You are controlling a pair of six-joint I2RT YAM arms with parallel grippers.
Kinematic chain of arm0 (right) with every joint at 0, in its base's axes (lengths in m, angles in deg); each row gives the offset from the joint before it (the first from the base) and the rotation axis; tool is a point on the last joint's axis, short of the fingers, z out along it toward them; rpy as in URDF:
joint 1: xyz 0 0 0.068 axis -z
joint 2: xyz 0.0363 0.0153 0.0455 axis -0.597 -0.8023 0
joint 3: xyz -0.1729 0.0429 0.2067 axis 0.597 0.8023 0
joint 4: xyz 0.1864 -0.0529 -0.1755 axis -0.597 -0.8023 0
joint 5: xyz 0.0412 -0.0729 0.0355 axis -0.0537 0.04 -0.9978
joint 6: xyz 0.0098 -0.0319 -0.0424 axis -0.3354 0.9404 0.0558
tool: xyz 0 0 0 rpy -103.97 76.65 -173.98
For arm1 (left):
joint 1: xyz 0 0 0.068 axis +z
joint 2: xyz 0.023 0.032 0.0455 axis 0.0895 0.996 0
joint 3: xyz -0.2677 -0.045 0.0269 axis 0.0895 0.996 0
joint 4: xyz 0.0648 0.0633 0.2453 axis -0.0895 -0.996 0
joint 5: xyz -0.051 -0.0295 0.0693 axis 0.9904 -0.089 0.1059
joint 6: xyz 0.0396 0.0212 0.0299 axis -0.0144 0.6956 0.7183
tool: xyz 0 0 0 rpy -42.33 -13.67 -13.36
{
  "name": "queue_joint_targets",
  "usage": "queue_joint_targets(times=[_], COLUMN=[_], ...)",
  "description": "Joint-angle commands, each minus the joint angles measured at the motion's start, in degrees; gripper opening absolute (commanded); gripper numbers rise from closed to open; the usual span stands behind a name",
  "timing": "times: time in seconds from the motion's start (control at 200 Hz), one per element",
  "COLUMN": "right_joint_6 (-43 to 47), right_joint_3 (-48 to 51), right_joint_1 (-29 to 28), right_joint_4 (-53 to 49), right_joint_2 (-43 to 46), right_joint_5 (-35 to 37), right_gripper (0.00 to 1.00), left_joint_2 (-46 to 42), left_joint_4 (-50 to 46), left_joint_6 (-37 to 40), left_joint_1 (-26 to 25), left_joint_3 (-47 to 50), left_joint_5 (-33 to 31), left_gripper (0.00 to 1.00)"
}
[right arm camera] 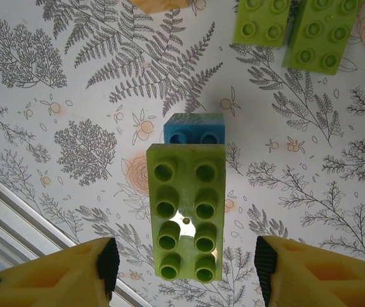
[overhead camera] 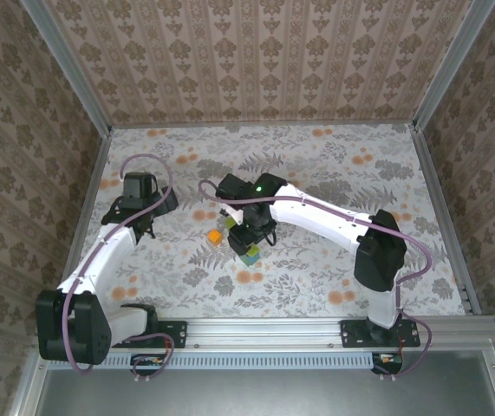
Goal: Assemble a carrot with lego
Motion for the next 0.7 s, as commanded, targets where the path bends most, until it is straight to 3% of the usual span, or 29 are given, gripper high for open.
queue_joint_targets(times=[0.0, 0.695], right_joint_6=[2.43, 3.53], right_joint_3=[0.46, -2.33], right_joint_1=[-0.43, -1.32], right_joint_4=[-0.4, -1.92], right_joint_2=[1.35, -3.78], right_joint_5=[0.78, 0.24], right_gripper=[0.63, 0.63], left_joint_2=[0.06, 0.21], left_joint_4=[-2.13, -2.13], left_joint_6=[1.37, 1.34], left_joint_1=[-0.32, -0.29], left_joint_3=[-1.65, -1.58], left_joint_5=[-0.98, -1.15], left_gripper=[0.99, 0.99])
